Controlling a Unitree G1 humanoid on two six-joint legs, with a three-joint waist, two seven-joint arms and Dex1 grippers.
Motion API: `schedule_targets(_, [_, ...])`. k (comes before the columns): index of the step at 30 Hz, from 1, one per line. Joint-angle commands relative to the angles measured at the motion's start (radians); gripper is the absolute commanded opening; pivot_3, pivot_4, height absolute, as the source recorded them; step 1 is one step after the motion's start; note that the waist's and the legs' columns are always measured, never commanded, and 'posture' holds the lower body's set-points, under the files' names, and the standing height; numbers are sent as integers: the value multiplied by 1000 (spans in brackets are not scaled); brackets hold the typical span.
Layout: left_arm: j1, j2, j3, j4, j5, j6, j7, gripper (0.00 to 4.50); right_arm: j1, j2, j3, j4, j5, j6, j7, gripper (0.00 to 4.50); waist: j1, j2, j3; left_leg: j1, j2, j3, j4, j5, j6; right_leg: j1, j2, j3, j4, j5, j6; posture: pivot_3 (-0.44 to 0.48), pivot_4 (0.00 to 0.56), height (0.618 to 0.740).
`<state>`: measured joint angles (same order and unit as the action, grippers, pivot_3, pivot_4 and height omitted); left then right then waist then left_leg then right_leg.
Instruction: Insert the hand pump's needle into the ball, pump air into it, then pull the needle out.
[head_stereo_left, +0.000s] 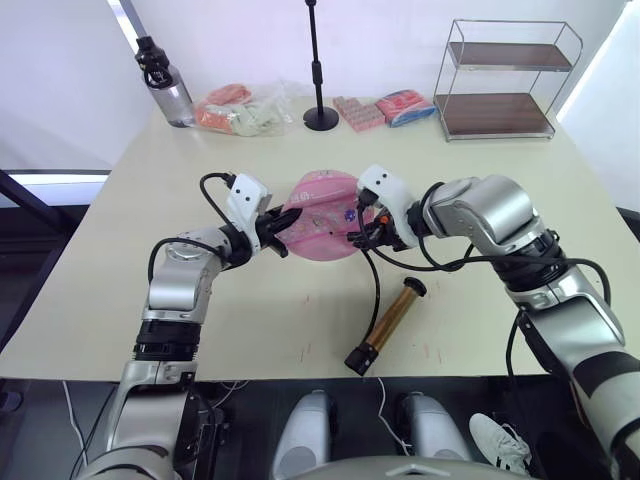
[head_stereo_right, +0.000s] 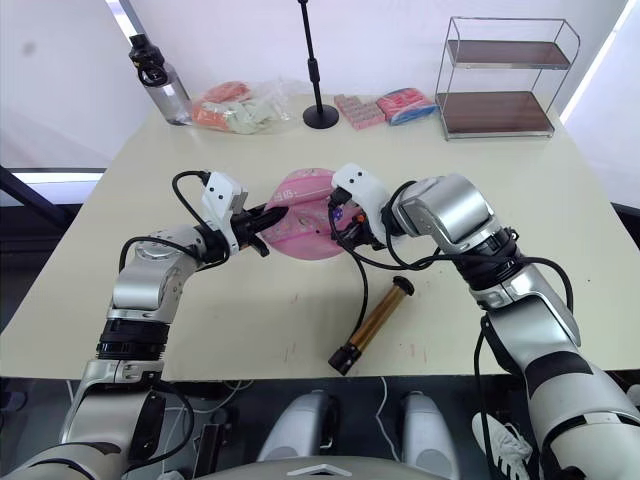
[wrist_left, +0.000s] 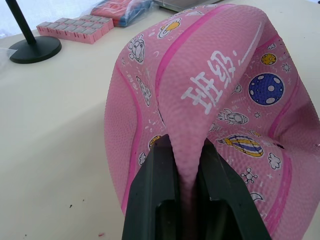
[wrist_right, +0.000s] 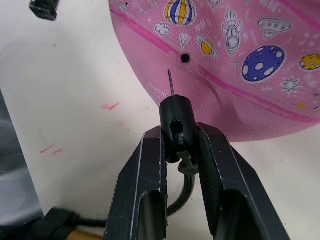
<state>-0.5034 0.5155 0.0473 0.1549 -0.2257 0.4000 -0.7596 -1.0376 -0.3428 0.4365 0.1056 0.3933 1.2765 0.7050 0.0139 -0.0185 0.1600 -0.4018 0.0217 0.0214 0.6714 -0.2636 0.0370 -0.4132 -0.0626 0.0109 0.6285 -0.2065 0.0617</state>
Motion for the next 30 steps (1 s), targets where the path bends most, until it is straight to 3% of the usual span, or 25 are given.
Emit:
schedule_targets(1, [1, -14, -24, -4, 1, -10, -6, 163, -38, 23, -12, 20, -27, -27, -15, 329, 0, 0, 0, 0, 0, 0, 0, 0, 0, 0, 0, 0, 0, 0, 0, 0, 150, 740])
schedule_targets(30, [9, -29, -23, -23, -1, -2, -3, 163, -47, 65, 17, 106, -114, -80, 30, 329, -1, 0, 0, 0, 0, 0, 0, 0, 0, 0, 0, 0, 0, 0, 0, 0, 150, 740])
